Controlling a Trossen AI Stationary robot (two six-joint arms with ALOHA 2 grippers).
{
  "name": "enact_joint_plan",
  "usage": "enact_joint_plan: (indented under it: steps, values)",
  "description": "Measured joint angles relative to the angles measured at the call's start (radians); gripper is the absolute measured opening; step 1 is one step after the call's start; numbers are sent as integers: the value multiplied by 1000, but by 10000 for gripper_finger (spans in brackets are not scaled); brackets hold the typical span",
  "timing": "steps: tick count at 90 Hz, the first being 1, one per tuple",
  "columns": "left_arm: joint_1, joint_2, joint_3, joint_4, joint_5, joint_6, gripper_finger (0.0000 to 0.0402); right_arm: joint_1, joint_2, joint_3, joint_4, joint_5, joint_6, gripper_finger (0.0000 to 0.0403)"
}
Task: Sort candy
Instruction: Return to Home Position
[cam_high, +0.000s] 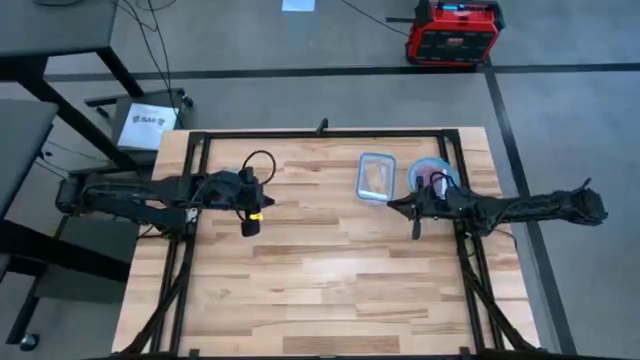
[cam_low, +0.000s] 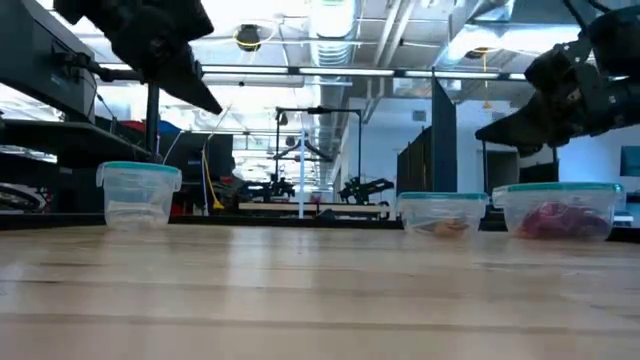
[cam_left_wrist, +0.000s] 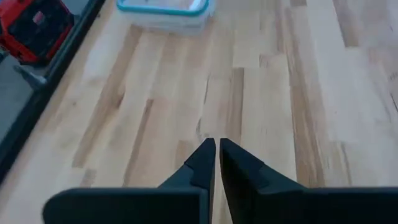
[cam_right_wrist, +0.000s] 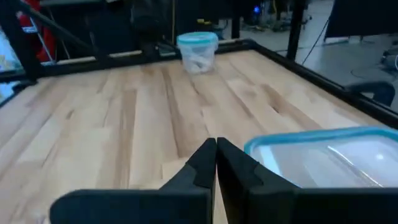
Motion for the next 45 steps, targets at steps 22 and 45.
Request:
enact_joint_plan:
  steps: [22, 45]
  values:
    - [0, -140, -125, 103, 63, -36, 9, -12, -194, 0, -171, -33, -18, 0]
    - [0, -235, -178, 111, 62, -48, 9, -13, -400, -1, -320, -60, -54, 0]
